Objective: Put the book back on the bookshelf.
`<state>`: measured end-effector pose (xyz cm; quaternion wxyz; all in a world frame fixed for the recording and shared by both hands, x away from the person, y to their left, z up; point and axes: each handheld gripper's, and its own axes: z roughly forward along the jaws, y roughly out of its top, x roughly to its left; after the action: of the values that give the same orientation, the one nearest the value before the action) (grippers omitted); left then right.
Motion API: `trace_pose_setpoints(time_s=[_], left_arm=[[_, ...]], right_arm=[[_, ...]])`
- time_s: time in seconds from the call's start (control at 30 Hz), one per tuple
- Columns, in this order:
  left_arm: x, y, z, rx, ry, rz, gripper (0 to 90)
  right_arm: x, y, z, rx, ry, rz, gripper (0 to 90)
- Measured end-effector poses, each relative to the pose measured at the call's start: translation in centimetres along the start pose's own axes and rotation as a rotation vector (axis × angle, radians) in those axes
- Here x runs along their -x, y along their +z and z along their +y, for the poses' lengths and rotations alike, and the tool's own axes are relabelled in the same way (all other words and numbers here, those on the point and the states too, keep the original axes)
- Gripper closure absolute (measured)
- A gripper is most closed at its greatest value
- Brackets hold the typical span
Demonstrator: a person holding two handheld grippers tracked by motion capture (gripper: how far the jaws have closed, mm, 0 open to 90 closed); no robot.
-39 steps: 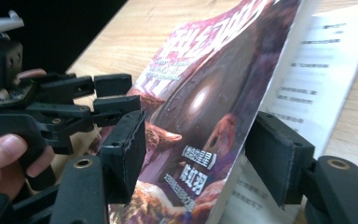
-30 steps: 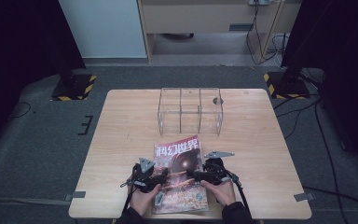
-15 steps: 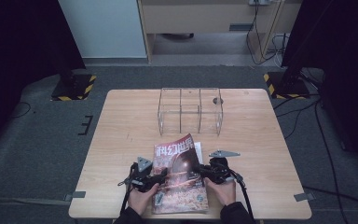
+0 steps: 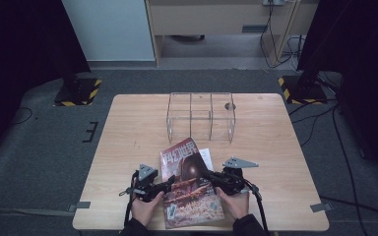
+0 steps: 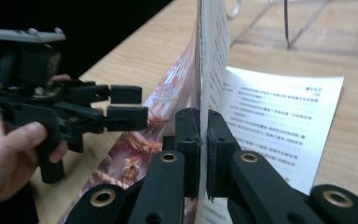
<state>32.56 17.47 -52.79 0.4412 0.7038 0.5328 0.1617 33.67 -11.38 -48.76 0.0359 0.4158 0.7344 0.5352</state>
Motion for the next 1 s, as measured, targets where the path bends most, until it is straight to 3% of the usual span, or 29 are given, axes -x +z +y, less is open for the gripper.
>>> trace_pose_setpoints(time_s=[0.13, 0.4, 0.53, 0.67, 0.8, 1.0], left_arm=[[-0.1, -0.2, 0.1, 0.015, -0.029, -0.039, 22.2], [0.1, 0.0, 0.0, 0.020, -0.035, -0.079, 19.6], [0.1, 0.4, -0.1, 0.007, -0.047, -0.123, 17.6], [0.2, 0.7, -0.2, 0.002, -0.057, -0.142, 16.6], [0.2, 1.0, -0.3, -0.007, -0.072, -0.193, 17.6], [0.1, 1.5, -0.4, -0.025, -0.095, -0.213, 19.9]], right_arm=[[-0.7, -0.7, 0.5, 0.037, -0.041, 0.019, 86.5], [-1.3, -1.3, 0.8, 0.062, -0.087, 0.029, 86.5], [-1.2, -1.4, 0.6, 0.071, -0.088, 0.032, 86.5], [-1.2, -1.5, 0.6, 0.080, -0.096, 0.030, 86.5], [-1.1, -1.5, 0.5, 0.084, -0.096, 0.033, 86.5], [-0.8, -1.4, 0.3, 0.072, -0.087, 0.032, 86.5]])
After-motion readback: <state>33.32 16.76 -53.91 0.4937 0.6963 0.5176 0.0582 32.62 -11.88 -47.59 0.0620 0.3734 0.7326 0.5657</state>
